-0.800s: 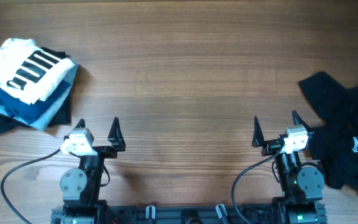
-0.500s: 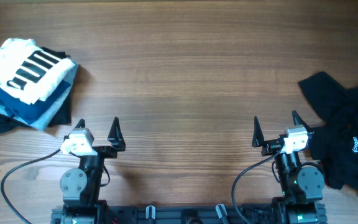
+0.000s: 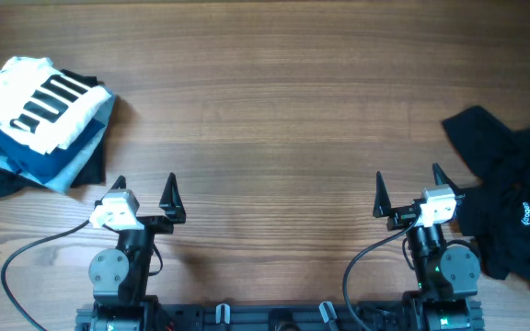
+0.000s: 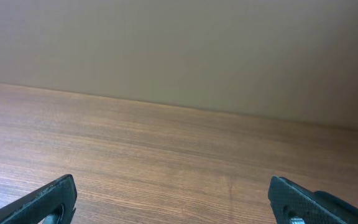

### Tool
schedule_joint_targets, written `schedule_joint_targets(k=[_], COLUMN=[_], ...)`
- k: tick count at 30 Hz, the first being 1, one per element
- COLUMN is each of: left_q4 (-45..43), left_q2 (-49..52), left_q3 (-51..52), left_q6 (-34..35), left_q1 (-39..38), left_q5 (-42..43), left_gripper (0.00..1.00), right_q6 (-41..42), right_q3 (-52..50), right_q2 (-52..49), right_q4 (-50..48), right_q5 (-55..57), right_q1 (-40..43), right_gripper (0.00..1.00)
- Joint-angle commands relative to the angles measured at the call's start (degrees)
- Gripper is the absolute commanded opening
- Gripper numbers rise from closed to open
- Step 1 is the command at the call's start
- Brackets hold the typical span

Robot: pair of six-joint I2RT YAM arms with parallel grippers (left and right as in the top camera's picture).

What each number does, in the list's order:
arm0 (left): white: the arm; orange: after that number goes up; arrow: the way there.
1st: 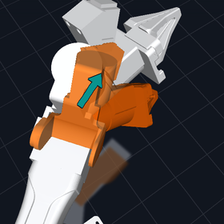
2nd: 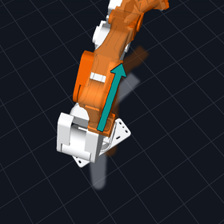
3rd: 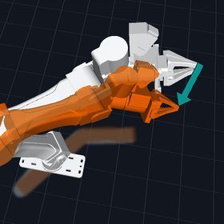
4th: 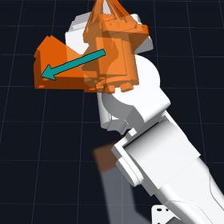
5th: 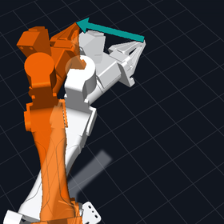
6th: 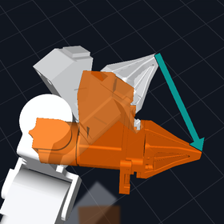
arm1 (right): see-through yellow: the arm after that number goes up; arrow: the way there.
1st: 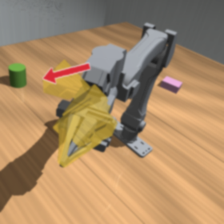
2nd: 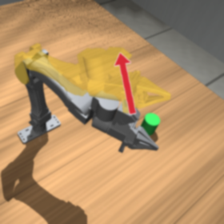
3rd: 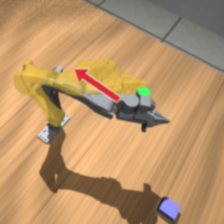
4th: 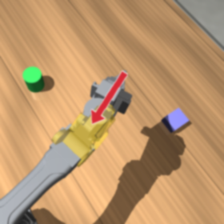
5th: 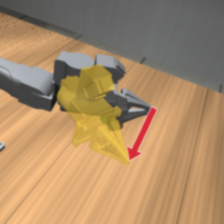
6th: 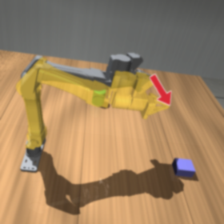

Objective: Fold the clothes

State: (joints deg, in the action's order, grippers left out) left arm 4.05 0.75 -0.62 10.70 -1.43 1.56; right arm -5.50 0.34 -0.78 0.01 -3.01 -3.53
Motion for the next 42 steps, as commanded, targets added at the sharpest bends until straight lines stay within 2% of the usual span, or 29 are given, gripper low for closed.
schedule_joint_targets(k=[1, 37, 38, 42], left_q4=[0.2, 0.2, 0.3, 0.3], left_q2=[-0.3, -0.3, -0.3, 2.3], left_q3=[0.3, 0.3, 0.3, 0.3], left_q6=[-1.1, -1.1, -1.1, 0.9], left_q1=[0.2, 0.2, 0.2, 0.2], left_q5=[0.5, 0.5, 0.5, 0.5], left_gripper=[1.00, 1.00, 1.00, 1.00], right_q6=[-0.5, -0.3, 0.3, 11.7], right_q3=[0.0, 0.0, 0.0, 0.1], right_q2=[0.3, 0.3, 0.3, 0.0], right_q4=[-0.1, -0.1, -0.1, -0.1], right_q5=[-0.7, -1.0, -1.0, -2.1], right_q1=[0.2, 0.2, 0.2, 0.2], right_gripper=[1.00, 1.00, 1.00, 1.00])
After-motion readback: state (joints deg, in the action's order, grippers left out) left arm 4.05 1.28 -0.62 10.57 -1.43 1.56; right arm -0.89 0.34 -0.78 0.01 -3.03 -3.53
